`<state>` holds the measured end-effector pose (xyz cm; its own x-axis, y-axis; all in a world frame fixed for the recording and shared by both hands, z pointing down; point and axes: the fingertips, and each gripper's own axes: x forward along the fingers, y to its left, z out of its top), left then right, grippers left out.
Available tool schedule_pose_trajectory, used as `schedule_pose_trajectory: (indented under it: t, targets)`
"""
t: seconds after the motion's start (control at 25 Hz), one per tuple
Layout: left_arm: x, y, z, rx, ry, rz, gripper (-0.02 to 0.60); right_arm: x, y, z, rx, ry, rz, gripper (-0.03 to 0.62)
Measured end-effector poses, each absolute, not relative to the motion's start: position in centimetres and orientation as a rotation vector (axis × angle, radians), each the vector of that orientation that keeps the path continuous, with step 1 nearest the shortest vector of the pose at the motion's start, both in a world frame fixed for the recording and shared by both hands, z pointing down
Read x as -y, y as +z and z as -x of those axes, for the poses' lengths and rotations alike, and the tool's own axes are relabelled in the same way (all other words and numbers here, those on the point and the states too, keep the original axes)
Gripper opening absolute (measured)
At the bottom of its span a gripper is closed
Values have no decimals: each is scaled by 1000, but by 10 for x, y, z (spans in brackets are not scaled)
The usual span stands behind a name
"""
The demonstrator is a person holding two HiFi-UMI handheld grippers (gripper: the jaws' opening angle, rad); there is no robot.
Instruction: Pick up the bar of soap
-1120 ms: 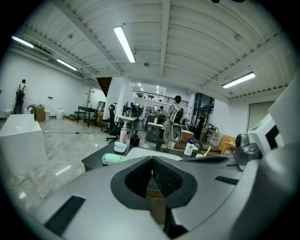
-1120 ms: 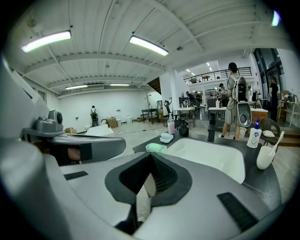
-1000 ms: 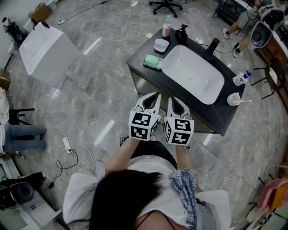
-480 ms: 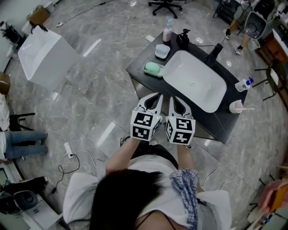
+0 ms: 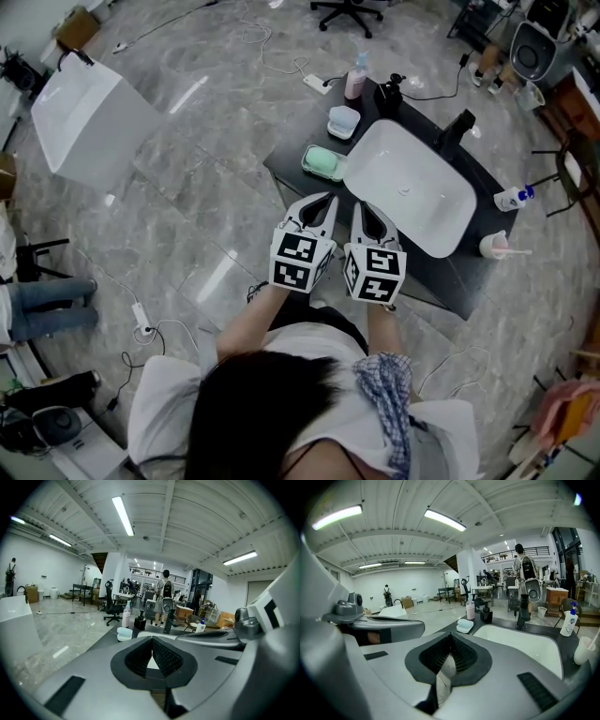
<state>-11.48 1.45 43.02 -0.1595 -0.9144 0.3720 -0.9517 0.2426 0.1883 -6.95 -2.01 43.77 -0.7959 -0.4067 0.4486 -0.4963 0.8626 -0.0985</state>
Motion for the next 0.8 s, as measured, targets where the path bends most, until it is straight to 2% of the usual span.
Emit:
schedule_pose_trajectory:
  t: [0.8]
  targets:
    - [32, 440, 201, 2022, 119, -1786, 11, 57, 437, 151, 2624, 308, -711, 14]
